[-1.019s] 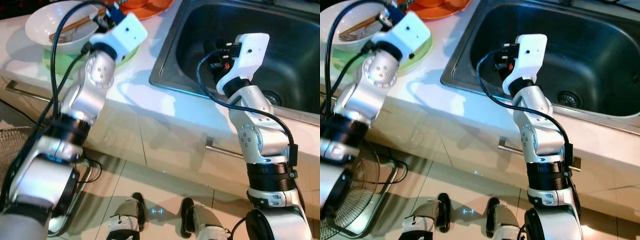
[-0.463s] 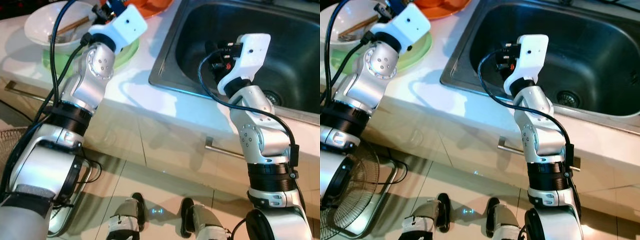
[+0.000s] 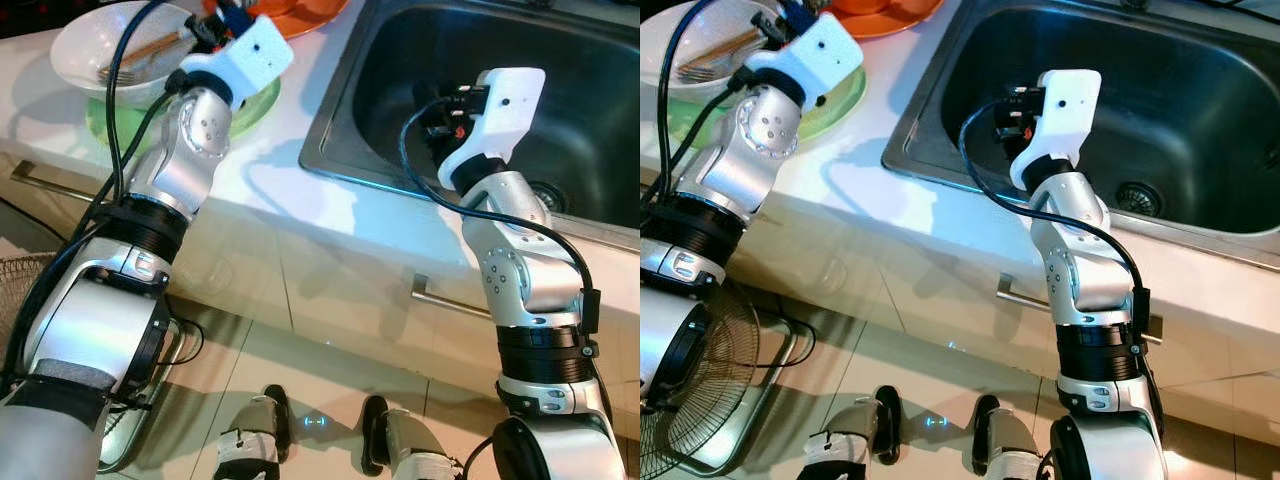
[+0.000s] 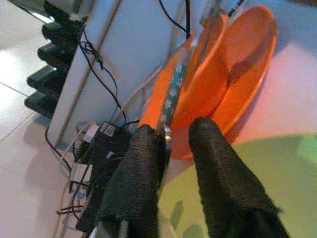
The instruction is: Kitchen organization
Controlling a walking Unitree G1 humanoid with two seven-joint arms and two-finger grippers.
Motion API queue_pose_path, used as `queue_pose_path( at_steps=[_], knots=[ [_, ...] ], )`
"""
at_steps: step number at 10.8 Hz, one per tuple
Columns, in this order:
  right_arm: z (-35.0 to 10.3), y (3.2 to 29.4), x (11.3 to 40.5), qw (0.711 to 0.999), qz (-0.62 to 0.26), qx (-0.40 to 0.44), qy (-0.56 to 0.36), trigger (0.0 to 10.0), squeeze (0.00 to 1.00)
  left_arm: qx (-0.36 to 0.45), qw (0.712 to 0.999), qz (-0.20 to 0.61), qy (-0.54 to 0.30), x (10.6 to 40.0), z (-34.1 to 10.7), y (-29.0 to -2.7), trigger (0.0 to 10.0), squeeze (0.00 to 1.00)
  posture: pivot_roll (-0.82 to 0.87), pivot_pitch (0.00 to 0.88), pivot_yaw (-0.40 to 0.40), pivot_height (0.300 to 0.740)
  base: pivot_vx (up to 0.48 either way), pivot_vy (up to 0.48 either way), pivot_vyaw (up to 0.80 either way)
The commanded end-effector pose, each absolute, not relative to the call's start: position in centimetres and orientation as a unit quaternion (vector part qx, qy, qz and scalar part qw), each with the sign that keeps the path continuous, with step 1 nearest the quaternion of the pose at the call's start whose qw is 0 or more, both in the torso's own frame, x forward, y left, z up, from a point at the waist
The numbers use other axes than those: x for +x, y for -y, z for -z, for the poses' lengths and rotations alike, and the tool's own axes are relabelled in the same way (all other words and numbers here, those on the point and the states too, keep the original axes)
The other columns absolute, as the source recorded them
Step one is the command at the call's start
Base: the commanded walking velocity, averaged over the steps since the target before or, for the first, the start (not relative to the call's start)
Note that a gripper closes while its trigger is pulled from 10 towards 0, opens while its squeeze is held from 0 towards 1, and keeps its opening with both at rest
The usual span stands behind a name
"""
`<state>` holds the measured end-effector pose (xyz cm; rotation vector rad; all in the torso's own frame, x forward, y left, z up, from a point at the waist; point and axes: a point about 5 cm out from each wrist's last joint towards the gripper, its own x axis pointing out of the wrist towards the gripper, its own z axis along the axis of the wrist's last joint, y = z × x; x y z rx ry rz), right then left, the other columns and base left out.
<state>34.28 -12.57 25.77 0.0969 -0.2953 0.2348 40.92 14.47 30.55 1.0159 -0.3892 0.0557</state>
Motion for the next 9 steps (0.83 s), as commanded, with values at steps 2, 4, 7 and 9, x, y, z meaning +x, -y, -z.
queue_pose_path(
  at_steps=[2,4,7,9],
  knots=[
    [-25.6,12.9,34.1,0.982,-0.109,0.049,0.145,10.0,0.00,0.483,0.852,-0.033,0.201,40.9,-31.4,-14.3,0.0,0.00,0.08,0.260,-0.008,0.740,0.000,0.000,0.00],
    [-25.8,13.0,34.1,0.982,-0.107,0.050,0.148,10.0,0.00,0.472,0.853,-0.038,0.218,40.6,-32.2,-14.3,0.0,0.00,0.08,0.261,-0.009,0.740,0.000,0.000,0.00],
    [-25.8,13.2,34.2,0.982,-0.104,0.049,0.149,10.0,0.00,0.436,0.864,-0.040,0.249,39.7,-34.4,-13.9,0.0,0.00,0.08,0.258,-0.010,0.740,0.000,0.000,0.00],
    [-25.9,13.1,34.3,0.982,-0.107,0.049,0.150,10.0,0.00,0.369,0.893,-0.005,0.257,38.9,-35.5,-13.4,10.0,0.00,0.08,0.257,-0.013,0.740,0.000,0.000,0.00]
  ],
)
